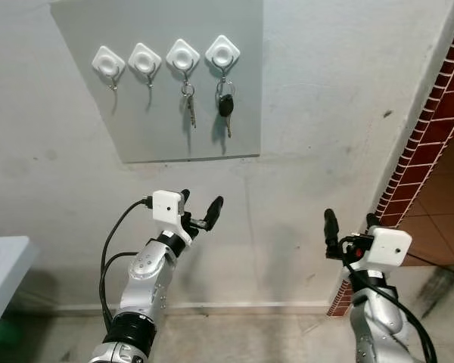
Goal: Hang keys on a hook
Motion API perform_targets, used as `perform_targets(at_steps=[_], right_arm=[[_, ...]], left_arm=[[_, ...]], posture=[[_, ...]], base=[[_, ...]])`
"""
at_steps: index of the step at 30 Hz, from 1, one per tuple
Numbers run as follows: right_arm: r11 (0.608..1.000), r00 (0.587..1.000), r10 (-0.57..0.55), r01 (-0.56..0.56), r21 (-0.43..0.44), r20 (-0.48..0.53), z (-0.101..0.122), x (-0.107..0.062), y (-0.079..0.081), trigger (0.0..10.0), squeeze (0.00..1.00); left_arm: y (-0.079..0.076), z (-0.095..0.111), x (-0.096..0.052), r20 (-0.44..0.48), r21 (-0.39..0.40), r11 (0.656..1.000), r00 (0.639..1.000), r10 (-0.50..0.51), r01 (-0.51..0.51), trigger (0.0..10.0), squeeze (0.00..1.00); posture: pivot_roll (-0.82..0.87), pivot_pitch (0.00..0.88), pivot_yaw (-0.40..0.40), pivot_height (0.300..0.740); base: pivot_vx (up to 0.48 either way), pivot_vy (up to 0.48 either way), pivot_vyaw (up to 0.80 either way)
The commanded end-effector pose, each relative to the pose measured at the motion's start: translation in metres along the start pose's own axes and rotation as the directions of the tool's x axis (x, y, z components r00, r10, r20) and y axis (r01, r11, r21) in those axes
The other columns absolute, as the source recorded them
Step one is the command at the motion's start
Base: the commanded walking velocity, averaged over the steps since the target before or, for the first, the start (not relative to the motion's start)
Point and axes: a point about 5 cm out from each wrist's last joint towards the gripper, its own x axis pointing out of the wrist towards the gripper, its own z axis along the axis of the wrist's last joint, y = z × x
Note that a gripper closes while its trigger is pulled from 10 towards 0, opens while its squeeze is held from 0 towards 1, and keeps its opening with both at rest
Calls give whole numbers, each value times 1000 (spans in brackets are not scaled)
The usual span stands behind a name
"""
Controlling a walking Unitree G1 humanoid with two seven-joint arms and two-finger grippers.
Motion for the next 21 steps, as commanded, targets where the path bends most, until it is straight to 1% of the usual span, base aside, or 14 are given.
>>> perform_targets(at_steps=[1, 4, 10, 14, 15, 18, 21], right_arm=[[1000, 1000, 13, -13, -1, 12, 0, 0, 5, 10000, 0], [1000, 1000, 14, -14, 8, 9, -2, 1, 7, 10000, 0], [1000, 1000, 30, -30, 9, 1, -5, 5, 14, 10000, 0], [1000, 1000, 28, -28, 8, -5, -7, 4, 14, 10000, 0], [1000, 1000, 25, -25, 9, -10, -8, 3, 14, 10000, 0], [999, 999, 43, -43, 17, -29, -13, 5, 18, 10000, 0], [998, 998, 55, -54, 14, -23, -12, 7, 21, 10000, 0]], left_arm=[[5, 1, 1, -5, 50, 999, 1000, 22, -22, 10000, 0], [5, 5, 5, 10, 31, 999, 1000, 29, -29, 10000, 0], [5, 6, 6, 12, 50, 999, 1000, 23, -23, 10000, 0], [6, 6, 7, 15, 35, 999, 999, 41, -41, 10000, 0], [7, 6, 7, 17, 36, 998, 999, 41, -42, 10000, 0], [5, 10, 11, 29, 38, 998, 999, 39, -40, 10000, 0], [7, 11, 11, 31, 34, 998, 999, 44, -45, 10000, 0]], posture=[[-184, 0, 67, 740], [-172, 0, 61, 740], [-130, 0, 48, 740], [-123, 0, 45, 740], [-105, 0, 33, 740], [-85, 0, 21, 740], [-83, 0, 22, 740]], base=[[0, 0, 0], [0, 0, 0], [0, 0, 0], [0, 0, 0], [0, 0, 0], [0, 0, 0], [0, 0, 0]])
